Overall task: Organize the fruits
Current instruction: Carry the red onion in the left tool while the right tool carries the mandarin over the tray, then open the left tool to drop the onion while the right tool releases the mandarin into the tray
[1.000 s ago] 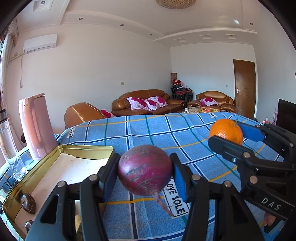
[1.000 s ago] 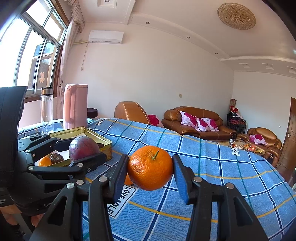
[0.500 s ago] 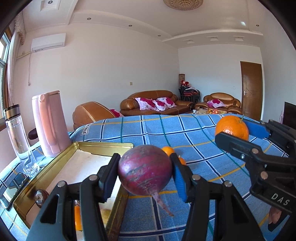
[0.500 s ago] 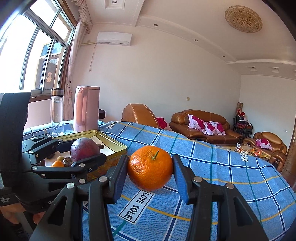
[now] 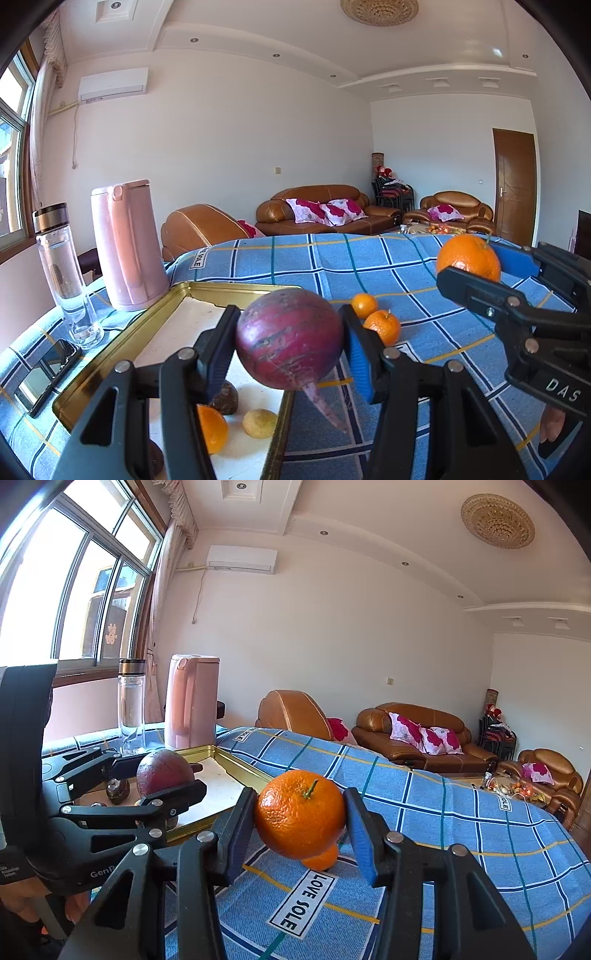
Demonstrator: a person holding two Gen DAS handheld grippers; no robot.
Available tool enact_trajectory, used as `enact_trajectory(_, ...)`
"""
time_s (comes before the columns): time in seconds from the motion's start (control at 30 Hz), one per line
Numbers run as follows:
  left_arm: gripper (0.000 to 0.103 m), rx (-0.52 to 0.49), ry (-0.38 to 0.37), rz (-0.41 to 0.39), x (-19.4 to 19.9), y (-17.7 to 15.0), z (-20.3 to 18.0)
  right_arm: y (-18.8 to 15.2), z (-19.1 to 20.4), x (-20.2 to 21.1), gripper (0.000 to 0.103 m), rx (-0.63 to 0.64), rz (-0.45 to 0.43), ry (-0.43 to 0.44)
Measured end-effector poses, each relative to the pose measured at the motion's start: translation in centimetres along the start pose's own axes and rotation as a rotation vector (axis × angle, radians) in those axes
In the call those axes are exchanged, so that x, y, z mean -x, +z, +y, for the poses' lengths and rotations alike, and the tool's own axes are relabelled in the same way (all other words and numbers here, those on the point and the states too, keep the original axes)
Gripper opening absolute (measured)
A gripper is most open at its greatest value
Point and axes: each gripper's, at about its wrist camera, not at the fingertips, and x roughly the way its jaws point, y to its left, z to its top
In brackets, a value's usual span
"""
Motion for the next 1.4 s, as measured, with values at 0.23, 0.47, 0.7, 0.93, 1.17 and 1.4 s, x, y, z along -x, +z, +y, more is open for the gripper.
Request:
enact_trajectory(0.23,0.056,0.007,0.036,0.001,0.2,0.0,1.5,0.4,1.0,-0.4,0.05,0.005,-0.001,0.024)
enact_trajectory(0.47,0.056,0.033,0.064,0.003,0.6,0.0,3.7,1.0,2.2,-0.9,0.05,0.021,-0.002,0.05)
enact_trajectory(0.7,0.056,0.058,0.114,0.018,0.9,-0.4,6.4,1.7,4.0,-1.9,0.05,0.043,0.002,0.09)
enact_trajectory(0.93,0.056,0.096,0.16,0.052,0.5,-1.2,9.3,1.7,6.1,-3.4,0.05,0.062,0.022,0.138)
enact_trajectory(1.17,0.056,0.109,0.183,0.073,0.5,-1.9,10.9,1.5,8.4,-4.8,0.05,0.089,0.051,0.19)
enact_trajectory(1.4,0.056,0.123,0.212,0.117,-0.1,-2.5,12.6,1.3,10.5,-6.6,0.05,0.118,0.098,0.232)
